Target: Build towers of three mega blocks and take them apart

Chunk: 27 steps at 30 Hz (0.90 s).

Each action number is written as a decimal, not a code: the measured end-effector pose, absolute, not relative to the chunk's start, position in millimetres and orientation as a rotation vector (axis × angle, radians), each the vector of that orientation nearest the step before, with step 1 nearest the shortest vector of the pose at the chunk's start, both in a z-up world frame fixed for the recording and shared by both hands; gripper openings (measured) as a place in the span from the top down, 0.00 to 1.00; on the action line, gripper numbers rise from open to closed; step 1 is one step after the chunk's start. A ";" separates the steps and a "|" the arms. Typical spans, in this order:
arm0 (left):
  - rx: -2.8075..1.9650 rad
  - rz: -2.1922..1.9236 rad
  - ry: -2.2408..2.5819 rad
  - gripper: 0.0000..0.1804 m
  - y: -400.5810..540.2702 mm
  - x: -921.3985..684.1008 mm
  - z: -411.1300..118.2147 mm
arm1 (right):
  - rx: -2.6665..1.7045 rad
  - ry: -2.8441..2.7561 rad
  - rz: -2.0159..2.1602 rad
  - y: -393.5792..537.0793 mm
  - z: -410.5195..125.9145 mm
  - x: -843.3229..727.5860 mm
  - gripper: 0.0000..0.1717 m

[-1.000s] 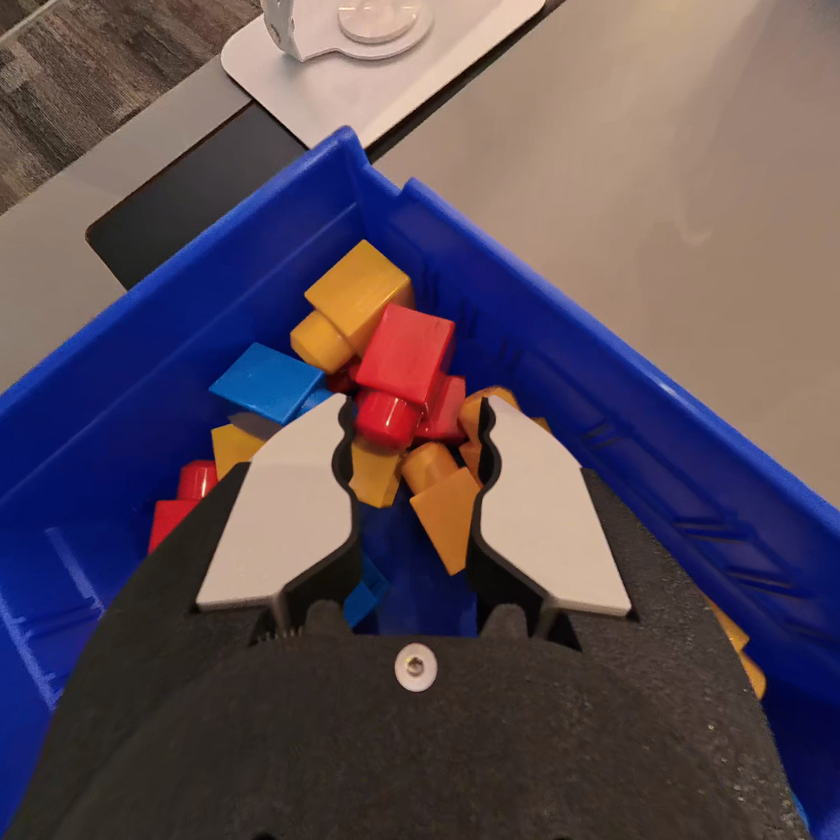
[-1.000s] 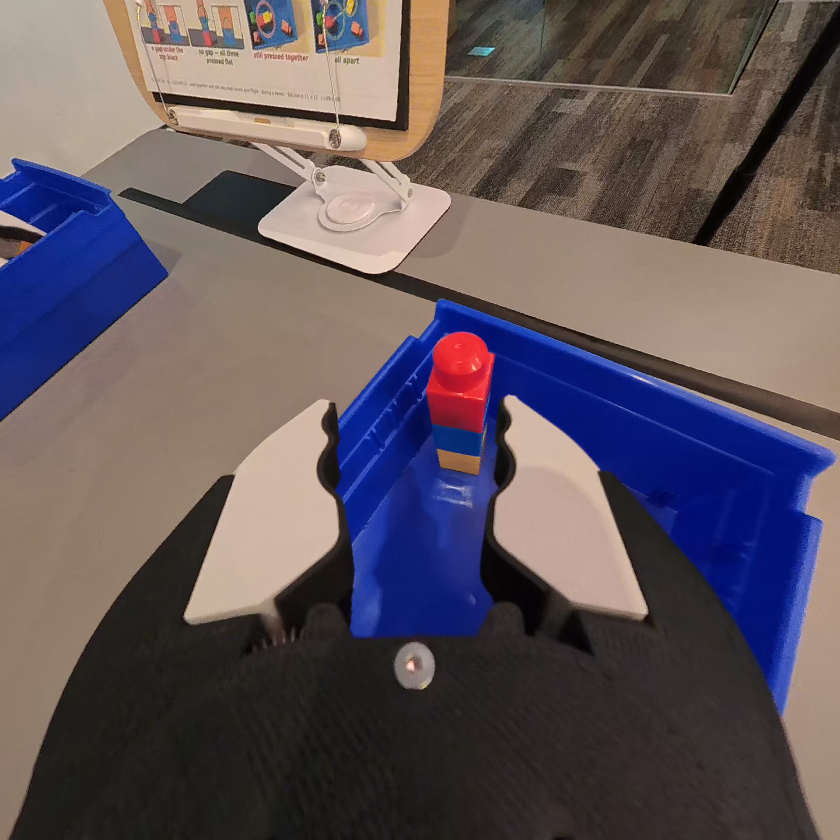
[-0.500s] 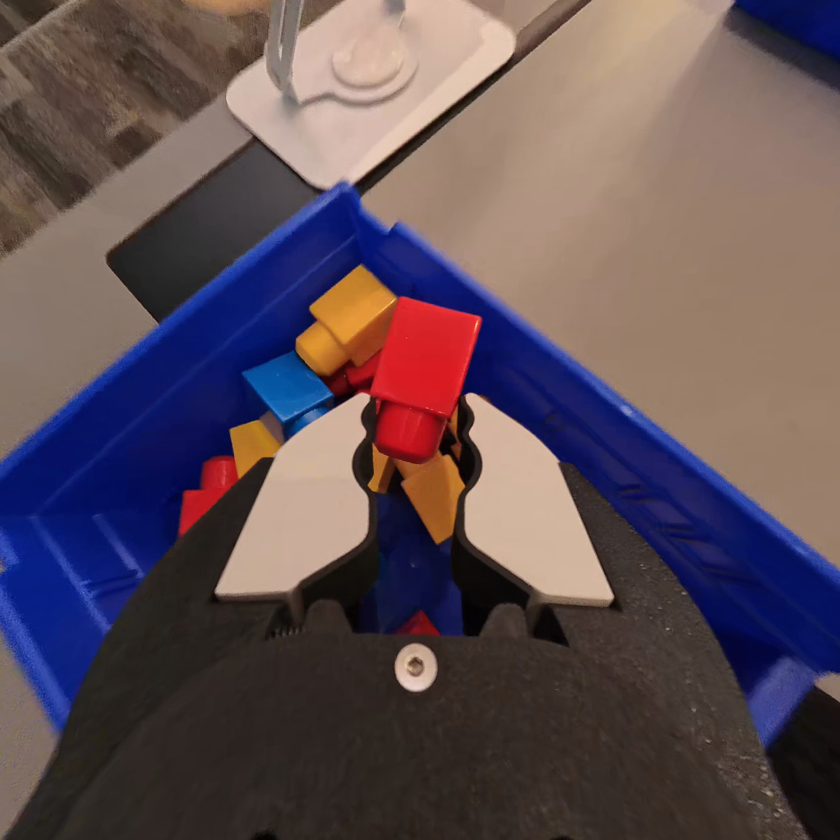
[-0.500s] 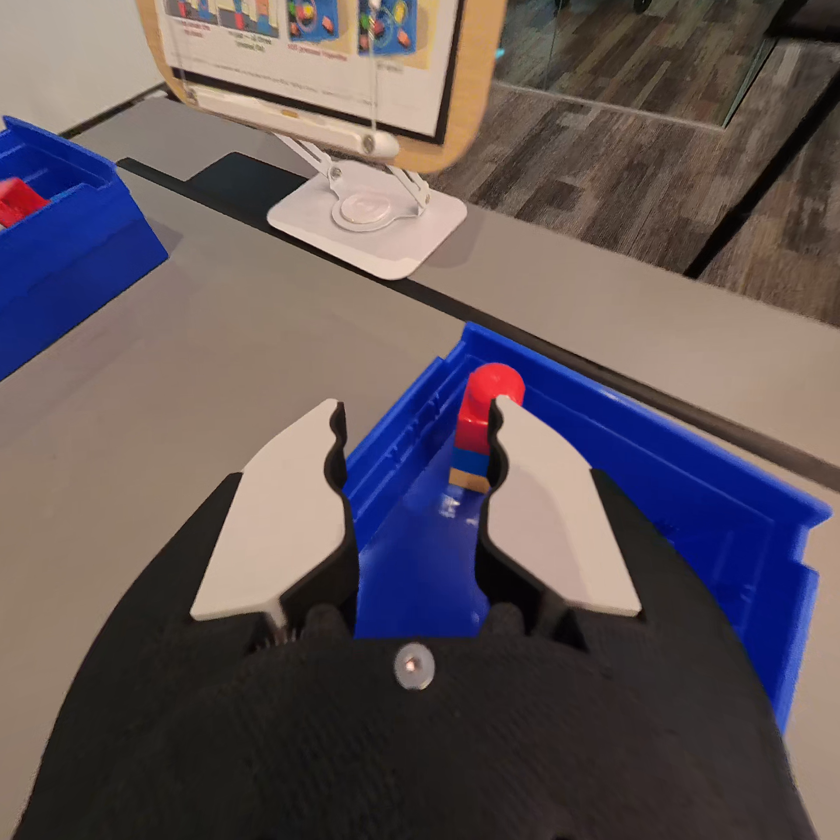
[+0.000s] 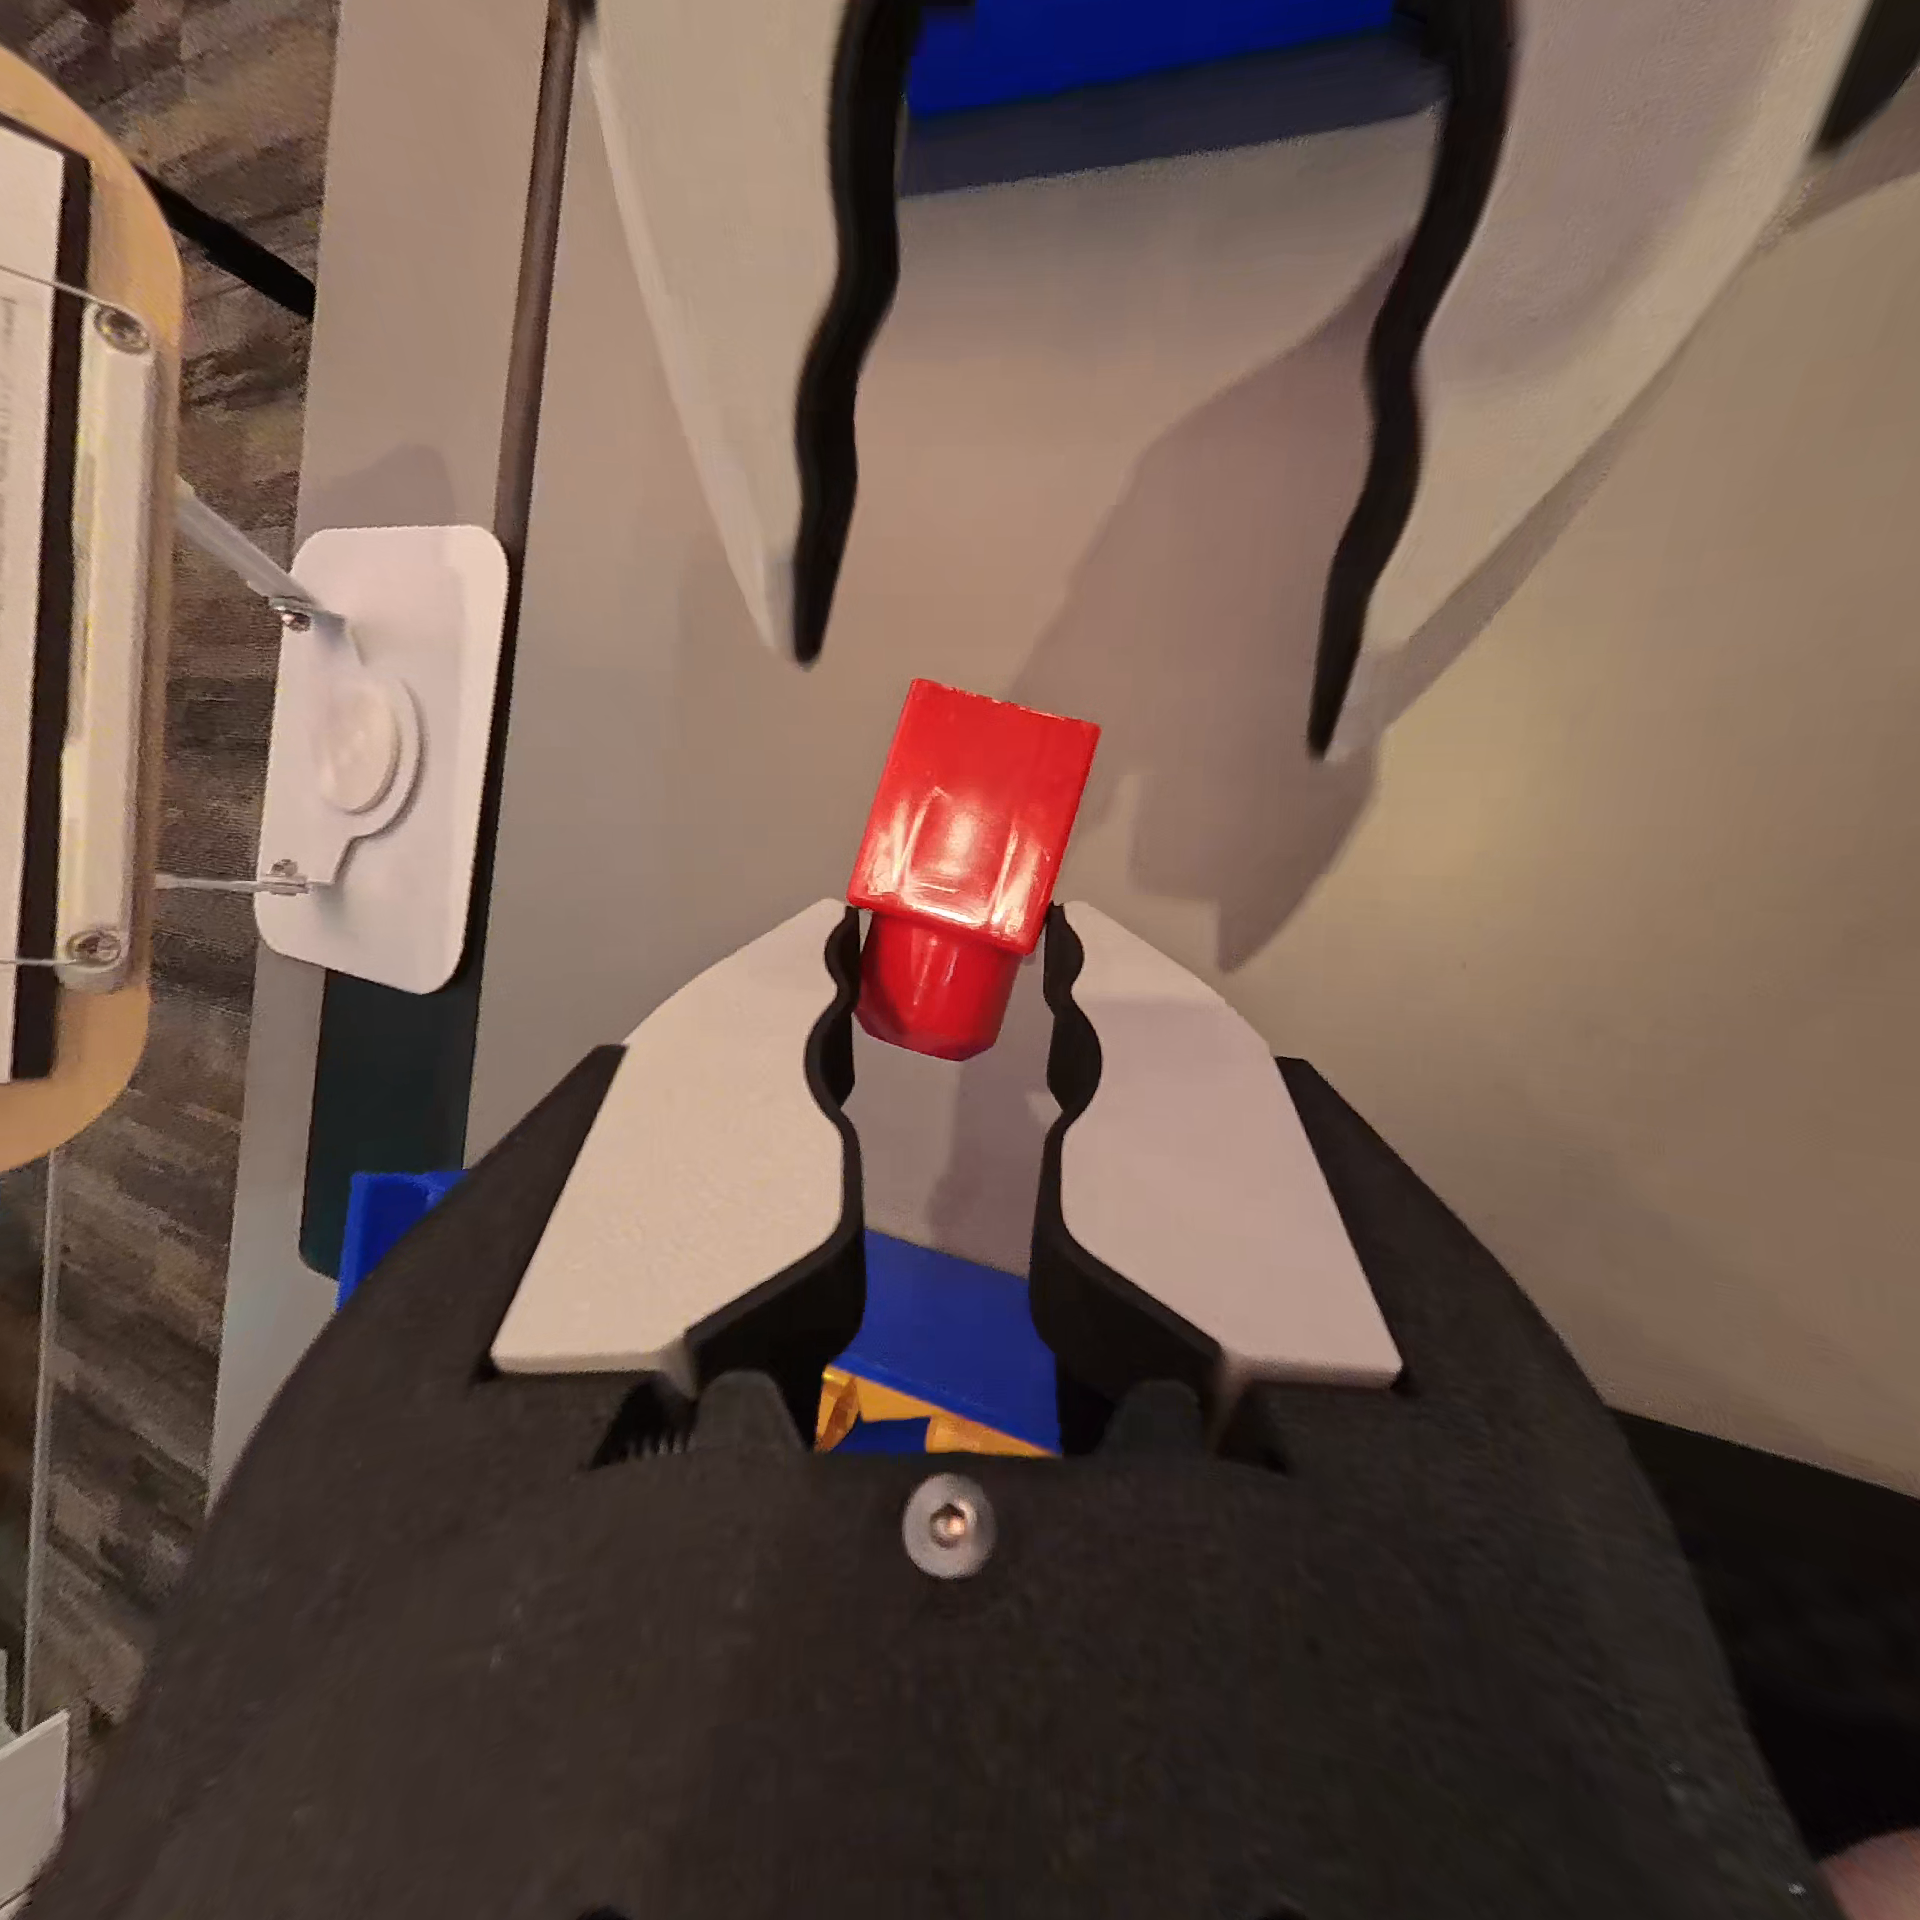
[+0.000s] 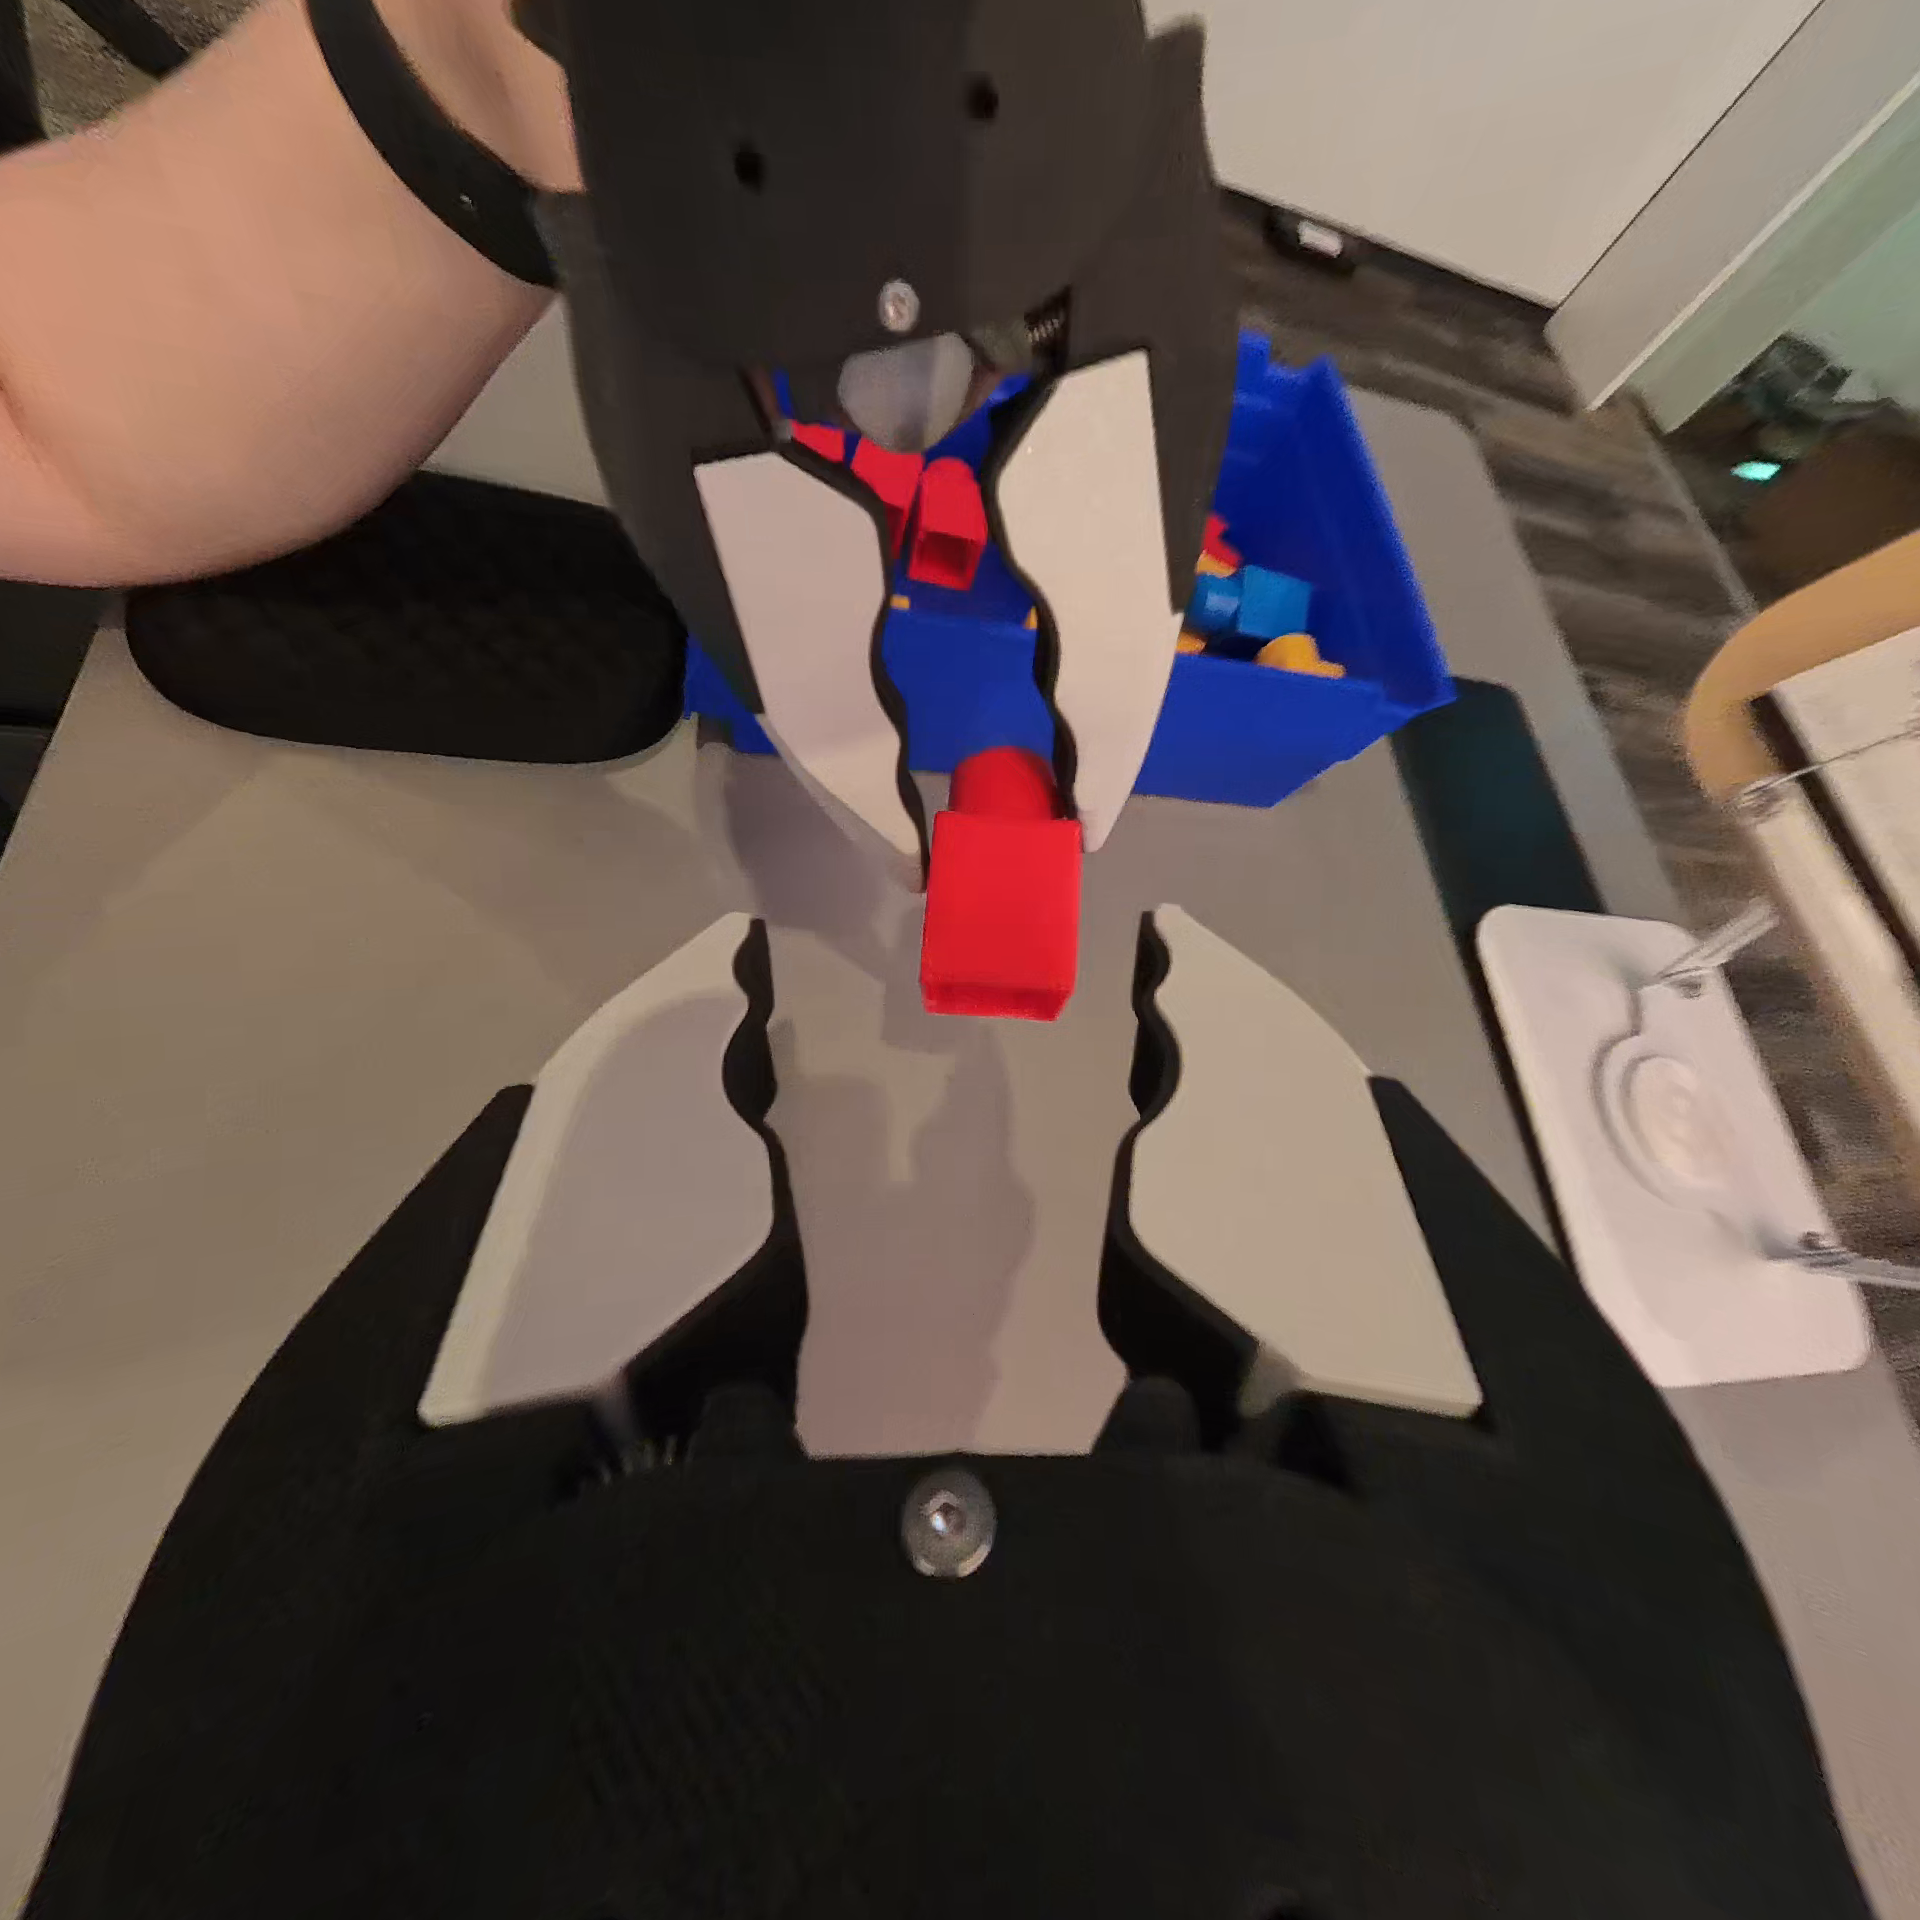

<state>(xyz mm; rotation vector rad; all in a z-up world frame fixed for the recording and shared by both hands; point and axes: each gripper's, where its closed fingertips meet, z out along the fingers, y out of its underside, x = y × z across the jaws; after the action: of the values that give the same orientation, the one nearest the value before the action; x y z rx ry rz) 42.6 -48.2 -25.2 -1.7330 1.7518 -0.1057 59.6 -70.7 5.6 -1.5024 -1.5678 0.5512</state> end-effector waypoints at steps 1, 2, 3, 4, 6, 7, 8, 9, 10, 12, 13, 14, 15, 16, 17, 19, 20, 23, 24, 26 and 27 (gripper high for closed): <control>-1.737 -0.110 1.750 0.81 -48.0 45.0 -26.2 | -1.524 -1.564 0.577 -68.4 -0.8 57.0 0.62; -1.737 -0.128 1.746 0.81 -48.2 47.7 -26.6 | -1.531 -1.557 0.615 -67.7 -4.7 53.7 0.66; -1.735 -0.155 1.746 0.81 -49.4 50.5 -27.1 | -1.532 -1.553 0.646 -67.3 -7.3 51.0 0.69; -1.740 -0.167 1.756 0.81 -50.5 51.4 -29.0 | -1.535 -1.533 0.643 -63.0 -8.0 50.4 0.75; -1.731 -0.184 1.778 0.81 -51.9 52.6 -32.2 | -1.561 -1.533 0.638 -58.5 -11.9 54.2 0.84; -1.724 -0.198 1.771 0.81 -51.3 53.9 -31.7 | -1.567 -1.541 0.668 -60.2 -12.4 55.8 0.88; -1.725 -0.235 1.765 0.81 -52.2 55.6 -30.8 | -1.557 -1.549 0.715 -63.6 -11.0 56.4 0.93; -1.732 -0.295 1.763 0.82 -55.8 58.3 -29.6 | -1.552 -1.522 0.744 -62.7 -7.8 56.1 0.97; -1.740 -0.335 1.764 0.82 -58.5 59.9 -28.7 | -1.560 -1.483 0.756 -59.5 -5.0 55.4 0.86; -1.729 -0.323 1.746 0.82 -56.0 60.5 -25.7 | -1.609 -1.466 0.757 -56.9 -8.2 55.5 0.69; -1.726 -0.313 1.749 0.82 -55.9 60.1 -25.3 | -1.609 -1.468 0.746 -55.8 -9.4 55.4 0.68; -1.721 -0.306 1.750 0.82 -55.8 60.1 -25.0 | -1.597 -1.474 0.751 -56.7 -10.3 54.2 0.68; -1.720 -0.294 1.748 0.82 -54.8 59.8 -24.9 | -1.599 -1.487 0.769 -58.9 -12.8 52.8 0.68; -1.725 -0.290 1.752 0.82 -55.0 59.5 -26.0 | -1.616 -1.495 0.778 -59.4 -16.9 52.0 0.67; -1.737 -0.286 1.761 0.82 -55.5 58.6 -28.2 | -1.632 -1.499 0.768 -57.9 -21.5 51.6 0.67; -1.741 -0.281 1.764 0.82 -54.9 58.6 -30.4 | -1.628 -1.550 0.716 -57.2 -30.8 51.2 0.76; -1.752 -0.274 1.773 0.82 -55.0 57.0 -33.0 | -1.602 -1.566 0.688 -57.1 -32.5 50.1 0.77; -1.763 -0.287 1.787 0.82 -57.3 50.1 -33.8 | -1.616 -1.588 0.679 -57.2 -39.1 49.3 0.78; -1.786 -0.277 1.758 0.82 -53.4 41.3 -30.4 | -1.633 -1.582 0.672 -53.6 -42.6 51.6 0.78; -1.844 -0.213 1.638 0.77 -34.9 9.9 -19.6 | -1.738 -1.563 0.598 -36.4 -60.2 65.9 0.78; -1.887 -0.205 1.551 0.75 -25.9 -9.6 -14.1 | -1.815 -1.516 0.527 -20.6 -71.4 76.9 0.78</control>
<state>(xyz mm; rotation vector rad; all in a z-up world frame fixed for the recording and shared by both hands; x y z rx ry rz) -9.6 -25.9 -14.1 -1.8873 1.5506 -0.2052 76.9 -20.6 -71.4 -1.8151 -1.5159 0.5268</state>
